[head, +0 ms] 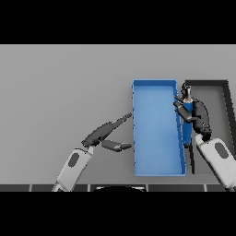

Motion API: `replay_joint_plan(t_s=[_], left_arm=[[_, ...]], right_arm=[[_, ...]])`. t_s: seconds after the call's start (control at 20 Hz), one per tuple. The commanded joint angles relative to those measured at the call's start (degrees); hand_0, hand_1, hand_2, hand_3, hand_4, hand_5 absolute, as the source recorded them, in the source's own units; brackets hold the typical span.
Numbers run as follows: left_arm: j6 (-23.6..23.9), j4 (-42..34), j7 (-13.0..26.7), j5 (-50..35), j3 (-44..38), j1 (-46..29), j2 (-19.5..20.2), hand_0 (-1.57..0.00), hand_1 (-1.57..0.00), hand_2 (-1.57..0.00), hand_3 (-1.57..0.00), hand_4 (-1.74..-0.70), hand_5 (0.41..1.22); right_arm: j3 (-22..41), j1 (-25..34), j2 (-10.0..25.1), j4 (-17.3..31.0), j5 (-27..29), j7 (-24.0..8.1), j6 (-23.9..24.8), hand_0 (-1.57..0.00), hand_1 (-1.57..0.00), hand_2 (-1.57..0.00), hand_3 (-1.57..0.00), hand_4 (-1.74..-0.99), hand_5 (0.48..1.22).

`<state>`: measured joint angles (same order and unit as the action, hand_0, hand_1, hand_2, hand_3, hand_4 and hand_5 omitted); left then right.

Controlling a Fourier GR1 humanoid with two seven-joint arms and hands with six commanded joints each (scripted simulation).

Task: Pick up the blue pipe and place it into the blue bin.

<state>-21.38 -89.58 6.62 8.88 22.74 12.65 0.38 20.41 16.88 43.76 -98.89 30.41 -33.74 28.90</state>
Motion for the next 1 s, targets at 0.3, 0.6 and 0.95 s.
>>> replay_joint_plan(t_s=[0.3,0.6,0.95], left_arm=[[0.0,-0.3,-0.6,0.0,0.6,-0.6,-0.2,0.00,0.00,0.00,0.00,-0.88,0.430],[0.4,-1.0,0.2,0.4,0.7,-1.0,0.0,0.00,0.00,0.00,0.00,-0.89,0.426],[0.4,-0.9,0.6,0.2,0.8,-0.4,-0.7,0.00,0.00,0.00,0.00,-0.89,0.429]], right_arm=[[18.5,8.6,11.2,6.8,12.3,-1.2,0.9,-0.38,-0.35,-0.35,-0.21,-1.219,1.137],[33.3,17.9,16.7,8.5,18.3,-1.2,-1.8,-0.10,-0.09,-0.09,-0.05,-1.071,0.868],[39.2,22.0,17.8,10.3,19.1,-1.0,-2.1,-0.02,-0.02,-0.02,-0.01,-1.033,0.696]])
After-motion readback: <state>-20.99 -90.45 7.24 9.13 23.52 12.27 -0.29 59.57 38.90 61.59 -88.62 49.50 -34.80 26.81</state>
